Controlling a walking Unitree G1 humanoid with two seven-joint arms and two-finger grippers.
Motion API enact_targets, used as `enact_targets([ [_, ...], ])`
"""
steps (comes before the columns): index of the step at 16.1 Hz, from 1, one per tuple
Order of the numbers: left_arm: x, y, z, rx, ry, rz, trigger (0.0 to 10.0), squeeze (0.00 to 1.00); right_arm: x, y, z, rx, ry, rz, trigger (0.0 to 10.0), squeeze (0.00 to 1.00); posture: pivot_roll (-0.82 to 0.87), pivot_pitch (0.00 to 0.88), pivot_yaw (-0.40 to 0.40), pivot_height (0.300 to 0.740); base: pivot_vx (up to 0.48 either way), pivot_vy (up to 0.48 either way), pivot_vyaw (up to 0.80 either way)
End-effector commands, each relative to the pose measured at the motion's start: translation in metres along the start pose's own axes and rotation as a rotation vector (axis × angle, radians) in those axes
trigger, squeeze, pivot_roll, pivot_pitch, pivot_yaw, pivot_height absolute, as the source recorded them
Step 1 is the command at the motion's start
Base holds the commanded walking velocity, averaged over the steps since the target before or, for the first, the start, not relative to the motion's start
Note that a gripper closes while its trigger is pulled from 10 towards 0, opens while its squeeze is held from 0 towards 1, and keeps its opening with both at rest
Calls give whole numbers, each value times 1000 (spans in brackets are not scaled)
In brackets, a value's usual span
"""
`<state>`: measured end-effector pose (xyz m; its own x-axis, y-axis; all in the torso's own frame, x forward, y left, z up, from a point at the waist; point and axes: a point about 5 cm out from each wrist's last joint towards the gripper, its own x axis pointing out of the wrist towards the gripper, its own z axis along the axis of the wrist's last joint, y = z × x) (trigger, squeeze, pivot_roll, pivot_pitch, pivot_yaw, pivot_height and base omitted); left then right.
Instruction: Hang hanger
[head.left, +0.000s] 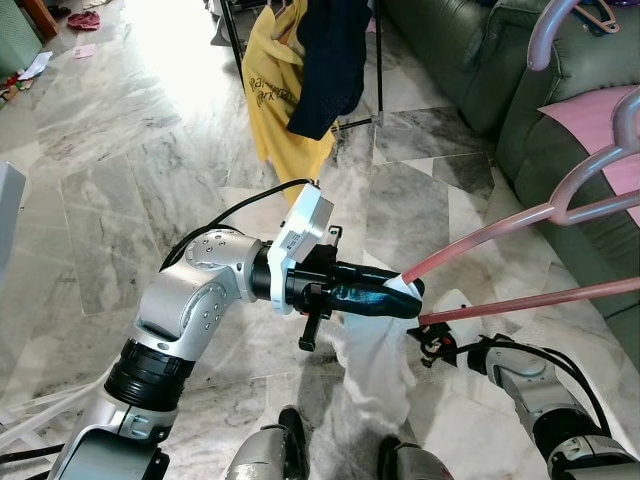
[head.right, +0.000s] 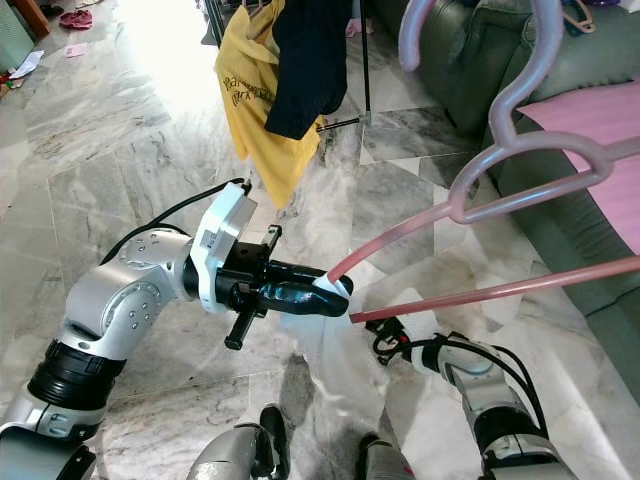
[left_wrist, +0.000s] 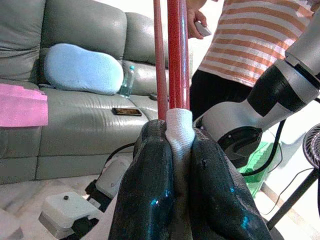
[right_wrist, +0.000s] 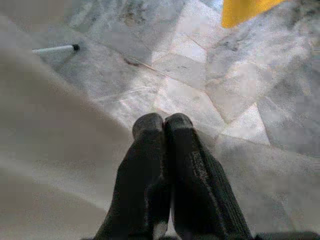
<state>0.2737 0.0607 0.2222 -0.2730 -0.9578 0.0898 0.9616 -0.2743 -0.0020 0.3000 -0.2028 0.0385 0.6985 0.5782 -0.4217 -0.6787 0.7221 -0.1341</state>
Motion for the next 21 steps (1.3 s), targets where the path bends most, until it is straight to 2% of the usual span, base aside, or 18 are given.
enact_targets([
  [1,-2,0,4,24,-15,6,10000,0,-4,-5,-3,15,1,-56,0,0,-43,244,74,740,0,0,0],
  [4,-4,1,4,24,-19,23,10000,0,-6,-11,-1,72,-43,-121,0,0,-41,241,73,740,0,0,0],
  [7,-6,2,2,20,-9,27,10000,0,-9,-5,-8,49,-15,-56,235,0,-39,237,74,740,0,0,0],
  [8,-8,3,0,6,-3,30,10000,0,-14,-3,-9,55,-16,8,10000,1000,-37,235,79,740,0,0,0],
  [9,-8,3,-1,-2,-3,29,10000,0,-15,-3,-10,50,-15,25,10000,1000,-36,234,79,740,0,0,0],
  [10,-12,2,-7,-29,21,21,10000,0,-24,-4,-11,39,-2,115,10000,1000,-38,237,80,740,0,0,0],
  [14,-16,3,-9,-42,41,8,10000,0,-43,-14,-8,-12,45,244,10000,1000,-44,245,90,740,0,0,0],
  [15,-14,3,-6,-37,39,-1,10000,0,-44,-21,0,-31,36,230,10000,1000,-49,248,95,740,0,0,0],
  [16,-11,2,-4,-28,36,-18,10000,0,-41,-21,6,-47,28,246,10000,1000,-49,248,95,740,0,0,0],
  [21,-4,-3,5,2,31,-63,10000,0,-19,-12,21,-99,18,311,10000,1000,-38,250,98,740,0,0,0],
])
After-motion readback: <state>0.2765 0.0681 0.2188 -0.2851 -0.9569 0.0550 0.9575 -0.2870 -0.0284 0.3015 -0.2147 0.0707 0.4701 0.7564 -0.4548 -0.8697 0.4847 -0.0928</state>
